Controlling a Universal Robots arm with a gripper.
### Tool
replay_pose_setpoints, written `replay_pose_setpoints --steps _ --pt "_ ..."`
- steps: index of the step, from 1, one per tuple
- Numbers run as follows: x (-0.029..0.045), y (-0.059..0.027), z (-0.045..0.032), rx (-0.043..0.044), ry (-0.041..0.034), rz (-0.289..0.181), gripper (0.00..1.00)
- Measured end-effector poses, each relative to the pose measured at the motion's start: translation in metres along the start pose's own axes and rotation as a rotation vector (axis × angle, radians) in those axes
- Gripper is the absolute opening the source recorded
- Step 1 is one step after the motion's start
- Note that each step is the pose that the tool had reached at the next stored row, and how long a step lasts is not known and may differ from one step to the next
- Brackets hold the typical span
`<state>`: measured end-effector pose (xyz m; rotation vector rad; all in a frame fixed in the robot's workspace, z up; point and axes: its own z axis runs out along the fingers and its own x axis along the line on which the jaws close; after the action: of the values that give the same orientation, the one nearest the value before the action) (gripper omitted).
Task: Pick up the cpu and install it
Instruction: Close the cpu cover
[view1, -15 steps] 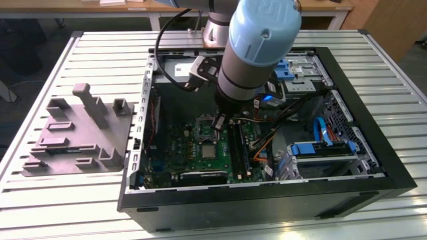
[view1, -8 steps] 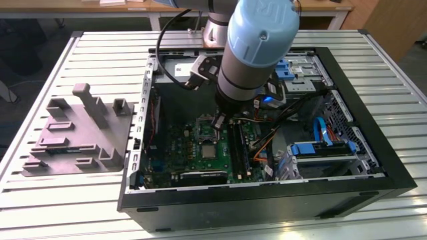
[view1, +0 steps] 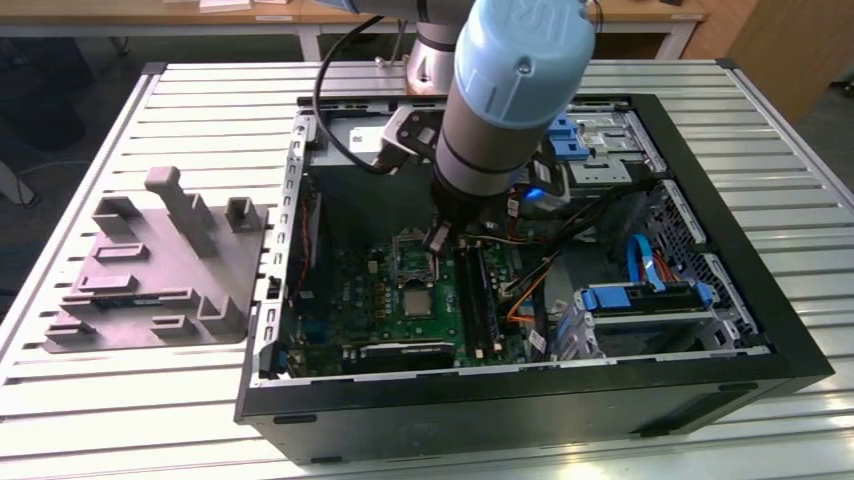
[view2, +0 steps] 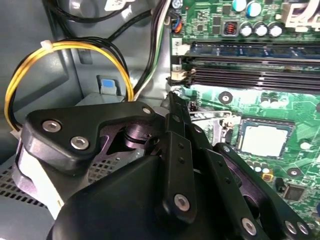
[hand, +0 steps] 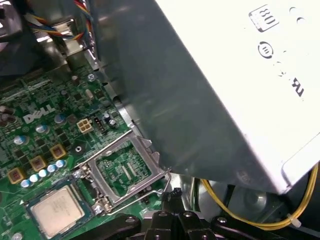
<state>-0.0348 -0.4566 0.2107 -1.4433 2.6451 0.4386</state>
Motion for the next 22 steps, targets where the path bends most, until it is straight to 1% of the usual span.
replay_pose_setpoints --steps 3,12,22 --pt "-0.0023 0.0007 0.0024 -0.0001 -0.0001 0.000 0.11" --pt "-0.0044 0.0013 0.0087 -0.0010 -0.0017 0.000 0.11" --pt "-0.0052 0.0016 0.0123 -0.0013 -0.0019 0.000 0.11"
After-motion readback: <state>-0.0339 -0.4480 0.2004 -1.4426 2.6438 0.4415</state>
